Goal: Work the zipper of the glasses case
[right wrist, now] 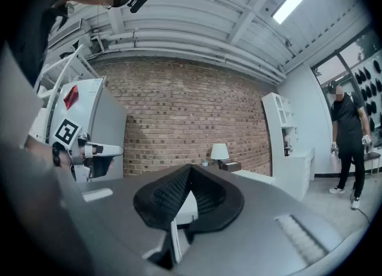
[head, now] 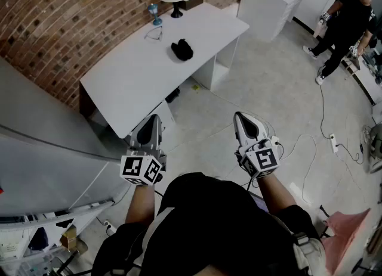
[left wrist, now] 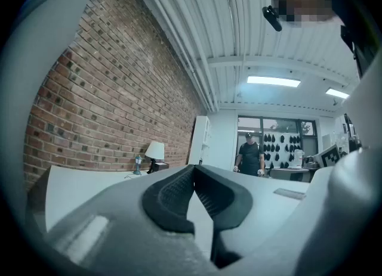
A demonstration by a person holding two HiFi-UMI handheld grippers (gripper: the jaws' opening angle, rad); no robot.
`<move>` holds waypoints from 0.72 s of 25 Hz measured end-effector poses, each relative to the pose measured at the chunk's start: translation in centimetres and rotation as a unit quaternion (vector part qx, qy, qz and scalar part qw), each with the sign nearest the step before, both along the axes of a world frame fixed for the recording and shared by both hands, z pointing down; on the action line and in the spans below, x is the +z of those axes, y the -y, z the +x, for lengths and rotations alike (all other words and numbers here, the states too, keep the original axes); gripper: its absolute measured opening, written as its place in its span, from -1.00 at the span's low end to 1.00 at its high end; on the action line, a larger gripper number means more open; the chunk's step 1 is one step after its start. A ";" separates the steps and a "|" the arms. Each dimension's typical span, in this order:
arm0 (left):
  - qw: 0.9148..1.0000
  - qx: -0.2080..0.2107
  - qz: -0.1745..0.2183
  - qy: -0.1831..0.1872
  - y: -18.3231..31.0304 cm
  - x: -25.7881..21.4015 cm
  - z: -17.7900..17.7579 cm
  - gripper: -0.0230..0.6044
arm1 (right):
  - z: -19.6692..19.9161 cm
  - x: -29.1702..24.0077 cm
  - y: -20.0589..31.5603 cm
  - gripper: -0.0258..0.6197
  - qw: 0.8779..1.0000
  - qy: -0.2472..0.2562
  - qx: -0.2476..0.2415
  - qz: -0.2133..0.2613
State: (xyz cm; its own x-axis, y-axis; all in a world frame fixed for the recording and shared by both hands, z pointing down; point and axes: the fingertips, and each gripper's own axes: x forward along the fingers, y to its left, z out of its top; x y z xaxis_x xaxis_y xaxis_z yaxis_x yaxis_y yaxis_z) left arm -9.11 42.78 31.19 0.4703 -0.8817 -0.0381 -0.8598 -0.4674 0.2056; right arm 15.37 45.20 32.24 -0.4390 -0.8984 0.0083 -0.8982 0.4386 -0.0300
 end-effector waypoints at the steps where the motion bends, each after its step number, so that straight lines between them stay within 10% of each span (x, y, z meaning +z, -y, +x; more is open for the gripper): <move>1: 1.000 -0.001 0.000 0.001 0.0 0.0 -0.1 -0.92 | -0.1 -0.1 0.0 -0.91 1.000 0.000 0.000 0.001; 18: 0.999 0.032 -0.016 0.005 0.0 1.2 1.5 -0.92 | 1.7 0.2 0.0 -0.91 0.998 0.051 0.038 -0.006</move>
State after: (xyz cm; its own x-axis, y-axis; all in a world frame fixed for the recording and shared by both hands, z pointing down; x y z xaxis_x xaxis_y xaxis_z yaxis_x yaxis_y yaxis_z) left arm -7.60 42.79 32.41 0.5256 -0.8507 -0.0050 -0.8307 -0.5145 0.2125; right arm 17.07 45.15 32.41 -0.3691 -0.9291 -0.0209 -0.9208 0.3687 -0.1276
